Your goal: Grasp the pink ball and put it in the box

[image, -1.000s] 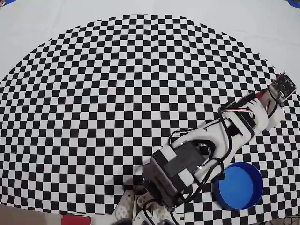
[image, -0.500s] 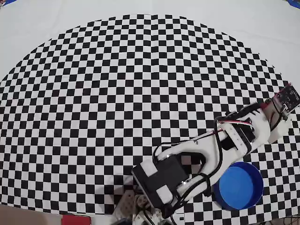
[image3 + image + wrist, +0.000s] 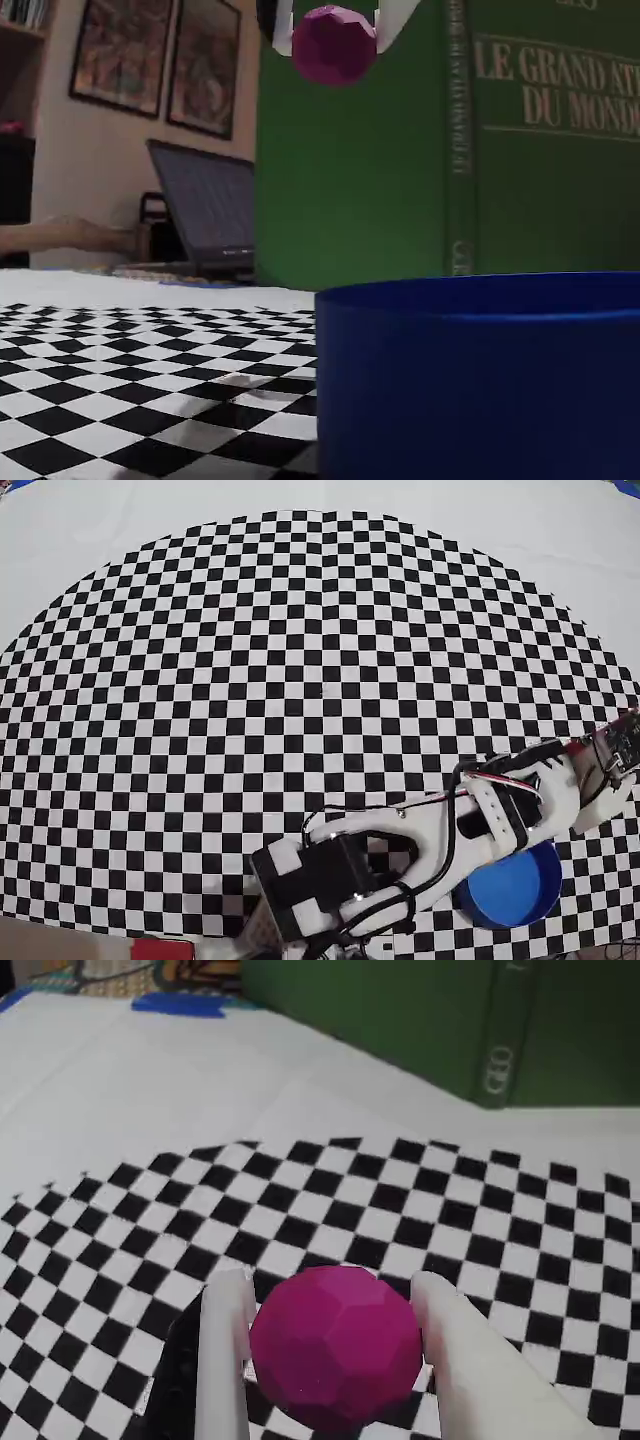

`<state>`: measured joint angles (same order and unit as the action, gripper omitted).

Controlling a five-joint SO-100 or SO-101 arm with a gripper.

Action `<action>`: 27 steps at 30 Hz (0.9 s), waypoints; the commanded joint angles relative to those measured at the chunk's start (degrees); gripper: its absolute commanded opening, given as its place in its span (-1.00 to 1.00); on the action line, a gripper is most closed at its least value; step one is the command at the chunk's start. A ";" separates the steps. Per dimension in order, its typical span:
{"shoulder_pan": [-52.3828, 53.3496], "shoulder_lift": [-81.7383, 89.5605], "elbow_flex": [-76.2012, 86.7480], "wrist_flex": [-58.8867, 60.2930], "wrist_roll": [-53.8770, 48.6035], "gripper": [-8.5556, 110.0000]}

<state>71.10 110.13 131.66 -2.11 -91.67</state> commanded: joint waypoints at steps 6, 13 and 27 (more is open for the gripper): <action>3.60 5.62 1.76 -0.18 -0.44 -0.85; 5.27 8.26 4.13 -0.18 -0.44 -0.85; 6.59 14.24 9.49 -0.18 -0.44 -0.85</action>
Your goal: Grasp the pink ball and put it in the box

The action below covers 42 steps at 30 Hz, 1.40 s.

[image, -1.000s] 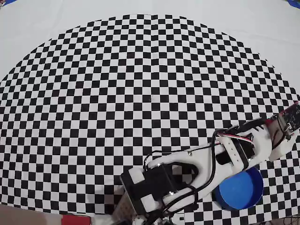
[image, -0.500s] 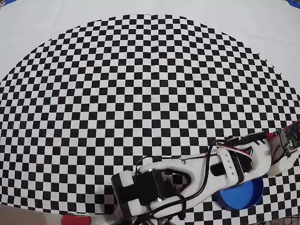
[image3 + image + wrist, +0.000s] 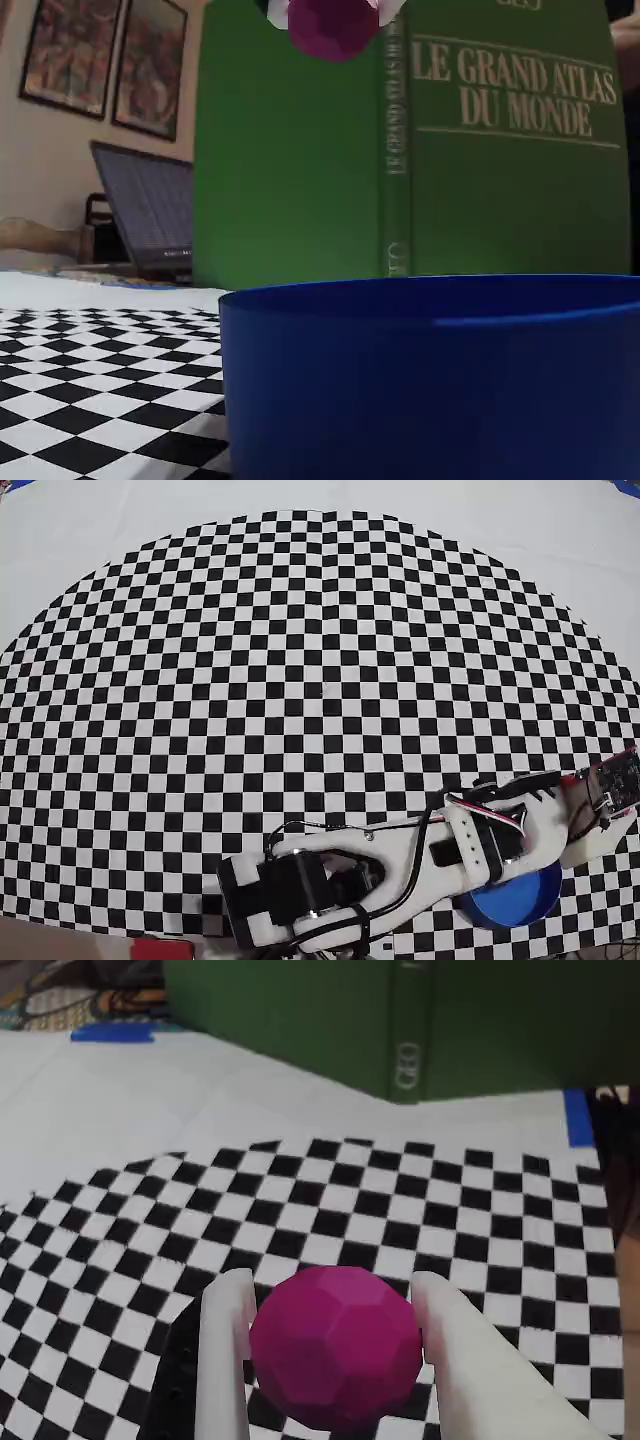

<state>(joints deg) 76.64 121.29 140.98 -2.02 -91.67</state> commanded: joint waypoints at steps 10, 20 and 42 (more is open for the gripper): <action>2.37 6.42 3.34 -0.26 -0.44 -0.85; 4.13 8.26 5.27 -0.26 -0.44 -0.85; 4.83 14.77 12.83 -0.26 -0.44 -0.85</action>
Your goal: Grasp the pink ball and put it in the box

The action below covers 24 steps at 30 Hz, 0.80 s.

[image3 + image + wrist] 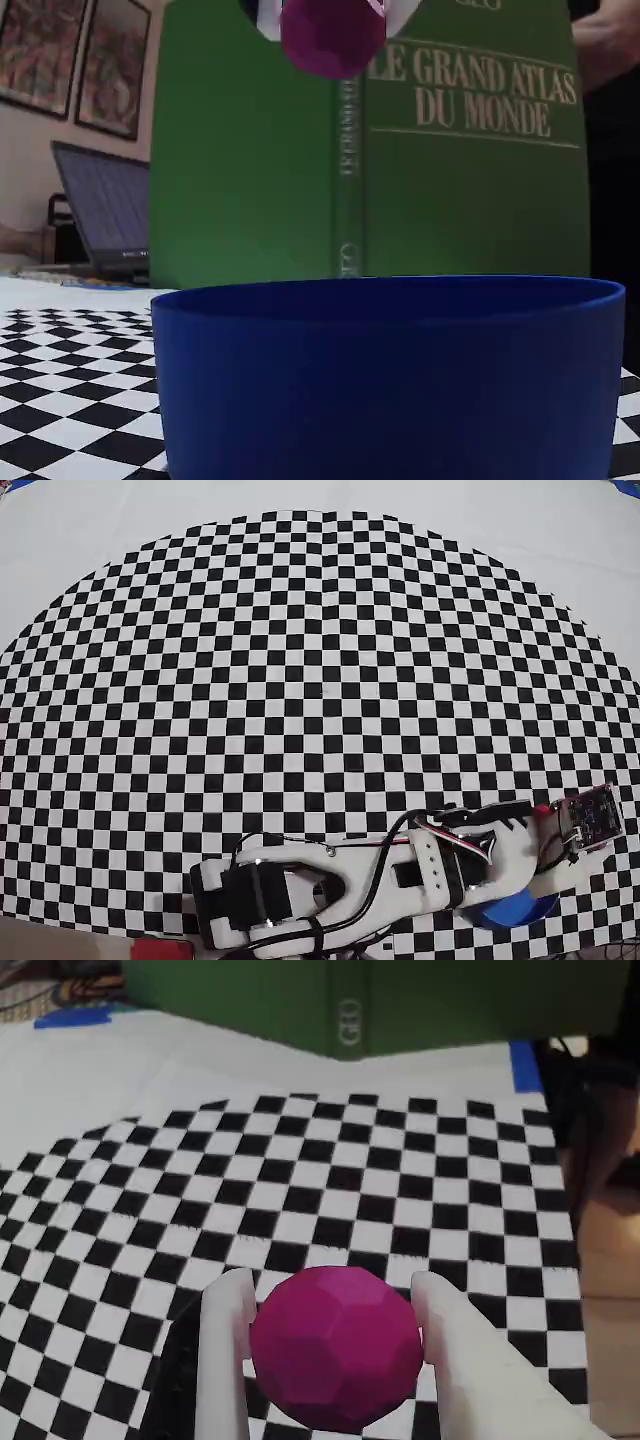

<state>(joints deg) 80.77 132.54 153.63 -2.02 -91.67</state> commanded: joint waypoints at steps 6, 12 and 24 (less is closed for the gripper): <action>0.97 4.92 2.02 -0.26 -0.44 -0.85; 1.14 7.21 4.48 -0.26 -0.44 -0.85; 1.41 12.30 9.58 -0.26 -0.44 -0.85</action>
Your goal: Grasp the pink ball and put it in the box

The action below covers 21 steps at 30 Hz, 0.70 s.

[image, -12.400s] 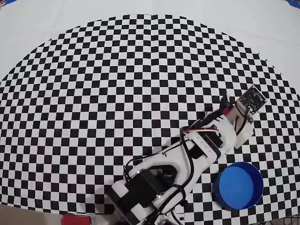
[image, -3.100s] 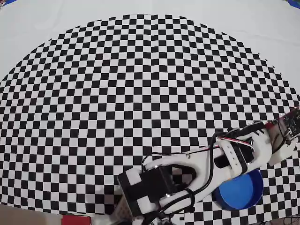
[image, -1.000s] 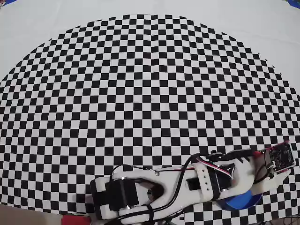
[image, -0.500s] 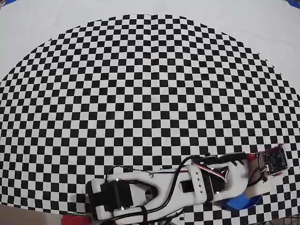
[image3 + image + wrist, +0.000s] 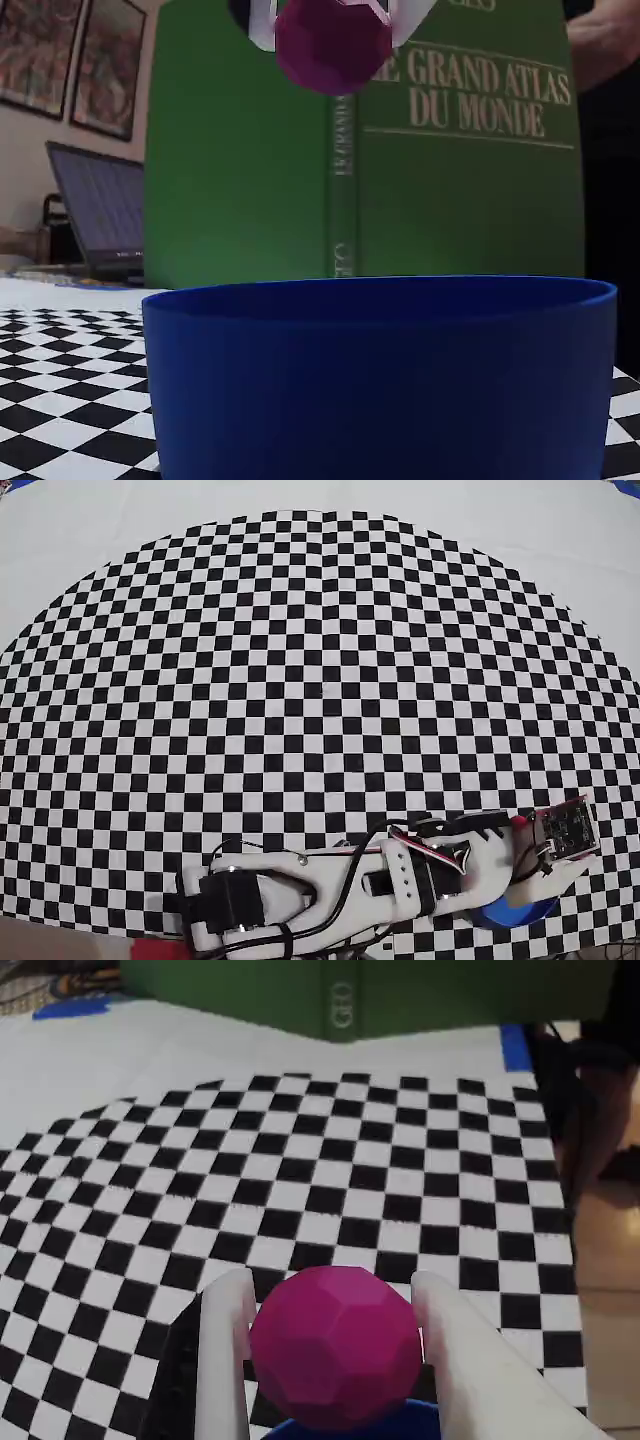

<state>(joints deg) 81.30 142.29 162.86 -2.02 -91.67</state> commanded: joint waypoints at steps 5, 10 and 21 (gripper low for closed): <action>1.32 4.48 2.29 0.00 -0.44 -0.85; 2.02 5.71 3.52 0.00 -0.44 -0.85; 3.52 9.14 6.68 0.00 -0.44 -0.85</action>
<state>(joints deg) 84.20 148.62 169.72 -2.02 -91.67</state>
